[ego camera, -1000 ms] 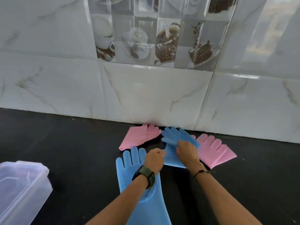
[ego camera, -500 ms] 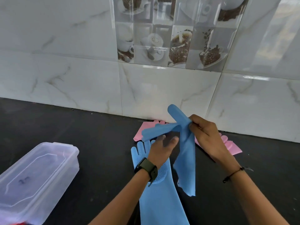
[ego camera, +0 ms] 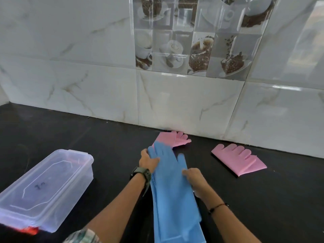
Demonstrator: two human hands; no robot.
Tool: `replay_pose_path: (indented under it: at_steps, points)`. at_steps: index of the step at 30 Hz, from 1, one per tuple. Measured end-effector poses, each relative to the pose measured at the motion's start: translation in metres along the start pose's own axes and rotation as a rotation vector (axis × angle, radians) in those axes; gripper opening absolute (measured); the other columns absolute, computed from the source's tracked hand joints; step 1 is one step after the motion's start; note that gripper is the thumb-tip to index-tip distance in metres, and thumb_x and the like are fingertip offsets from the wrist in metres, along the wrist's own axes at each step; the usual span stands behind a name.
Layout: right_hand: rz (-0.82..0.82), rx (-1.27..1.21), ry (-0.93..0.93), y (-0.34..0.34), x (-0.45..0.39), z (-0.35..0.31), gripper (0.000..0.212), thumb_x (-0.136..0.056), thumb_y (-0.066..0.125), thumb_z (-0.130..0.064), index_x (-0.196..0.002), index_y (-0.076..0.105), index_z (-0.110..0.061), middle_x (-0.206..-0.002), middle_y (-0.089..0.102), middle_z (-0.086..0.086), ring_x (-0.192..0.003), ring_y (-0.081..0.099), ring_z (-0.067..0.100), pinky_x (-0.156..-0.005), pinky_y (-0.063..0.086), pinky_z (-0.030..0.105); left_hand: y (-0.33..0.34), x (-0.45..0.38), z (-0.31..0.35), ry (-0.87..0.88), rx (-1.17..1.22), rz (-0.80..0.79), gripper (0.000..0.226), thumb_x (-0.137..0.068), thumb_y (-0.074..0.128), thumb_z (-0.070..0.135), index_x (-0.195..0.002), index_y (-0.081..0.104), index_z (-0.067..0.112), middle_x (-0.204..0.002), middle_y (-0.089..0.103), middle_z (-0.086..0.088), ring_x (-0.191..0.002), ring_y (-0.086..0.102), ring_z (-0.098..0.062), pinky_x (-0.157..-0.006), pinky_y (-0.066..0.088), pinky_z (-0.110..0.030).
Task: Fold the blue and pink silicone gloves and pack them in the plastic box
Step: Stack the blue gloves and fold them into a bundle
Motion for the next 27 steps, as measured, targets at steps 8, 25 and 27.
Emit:
replay_pose_path:
  at_steps: [8,25,27]
  points:
    - [0.03,0.078,0.007,0.005,-0.006,0.013,0.015,-0.076,0.051,0.0,-0.076,0.041,-0.012,-0.078,0.044,0.012,-0.066,0.043,0.02,-0.052,0.032,0.028,-0.007,-0.021,-0.047,-0.078,-0.017,0.06,0.056,-0.081,0.059,0.005,-0.133,0.039,0.009,-0.118,0.057,-0.013,-0.102,0.058,-0.029,-0.093,0.051,-0.041]
    - [-0.032,0.381,0.024,-0.014,0.05,0.038,0.071,-0.08,0.062,-0.023,-0.14,0.024,-0.024,-0.127,0.054,0.012,-0.097,0.064,0.026,-0.085,0.057,0.044,0.001,0.066,-0.038,-0.172,-0.385,-0.266,0.064,-0.085,0.057,0.008,-0.136,0.017,0.007,-0.128,0.051,-0.015,-0.1,0.059,-0.029,-0.074,0.055,-0.036]
    - [-0.023,0.421,0.02,-0.016,0.061,0.047,0.071,-0.08,0.062,-0.018,-0.14,0.025,-0.023,-0.125,0.055,0.012,-0.096,0.065,0.027,-0.082,0.058,0.045,0.008,0.089,-0.044,-0.168,-0.515,-0.326,0.055,-0.087,0.053,0.008,-0.132,0.022,0.006,-0.13,0.049,-0.015,-0.108,0.058,-0.032,-0.065,0.055,-0.035]
Point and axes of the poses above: each hand's wrist, its own x-axis away from the middle knuckle, its own y-axis out of the palm, z = x × y, the point moved 8 cm from there along -x, towards the middle knuckle
